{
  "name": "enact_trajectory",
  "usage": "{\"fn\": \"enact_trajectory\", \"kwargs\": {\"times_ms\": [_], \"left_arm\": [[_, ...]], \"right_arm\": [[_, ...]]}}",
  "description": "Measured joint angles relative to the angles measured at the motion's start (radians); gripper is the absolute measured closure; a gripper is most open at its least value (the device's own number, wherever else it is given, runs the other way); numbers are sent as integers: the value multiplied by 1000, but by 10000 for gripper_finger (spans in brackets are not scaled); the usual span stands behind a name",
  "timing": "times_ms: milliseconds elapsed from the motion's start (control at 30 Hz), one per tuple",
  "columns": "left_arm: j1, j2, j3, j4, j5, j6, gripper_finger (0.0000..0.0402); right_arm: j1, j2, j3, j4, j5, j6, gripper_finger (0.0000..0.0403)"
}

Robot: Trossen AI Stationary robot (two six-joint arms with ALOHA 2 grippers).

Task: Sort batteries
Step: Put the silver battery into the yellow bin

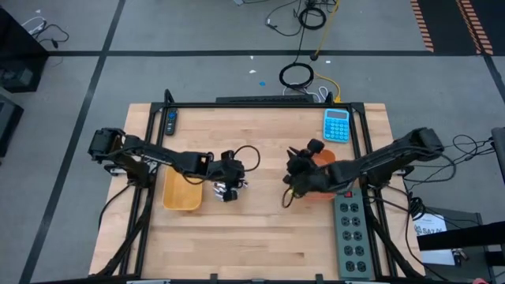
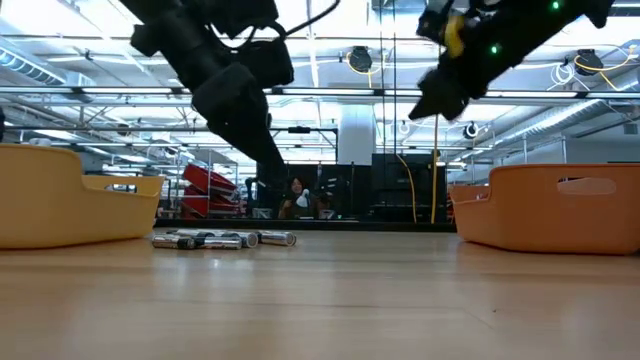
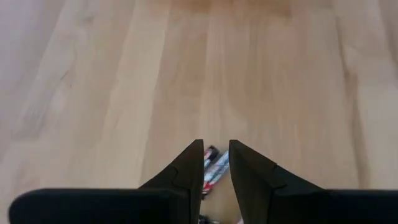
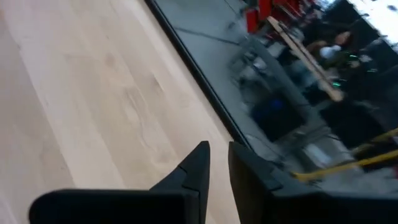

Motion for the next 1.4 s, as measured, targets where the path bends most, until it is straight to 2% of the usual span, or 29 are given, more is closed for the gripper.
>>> {"fn": "enact_trajectory", "kwargs": {"times_ms": [100,167,400,500,600,933,1400], "left_arm": [[5,12,21,-23,12,59,315],[4,28,46,-22,21,107,306],[1,108,95,-37,21,170,225],[2,142,102,-54,22,189,210],[3,161,118,-72,27,203,216],[1,178,127,-154,77,298,275],[-1,276,130,-125,53,388,281]], "right_arm": [[-39,-94,-72,226,-133,-157,352],[-76,-139,-90,302,-198,-231,350],[-192,-180,-91,323,-321,-271,334],[-198,-171,-91,346,-354,-273,329],[-197,-170,-92,342,-352,-287,324],[-205,-174,-92,329,-350,-305,323],[-226,-174,-96,325,-354,-318,323]]}}
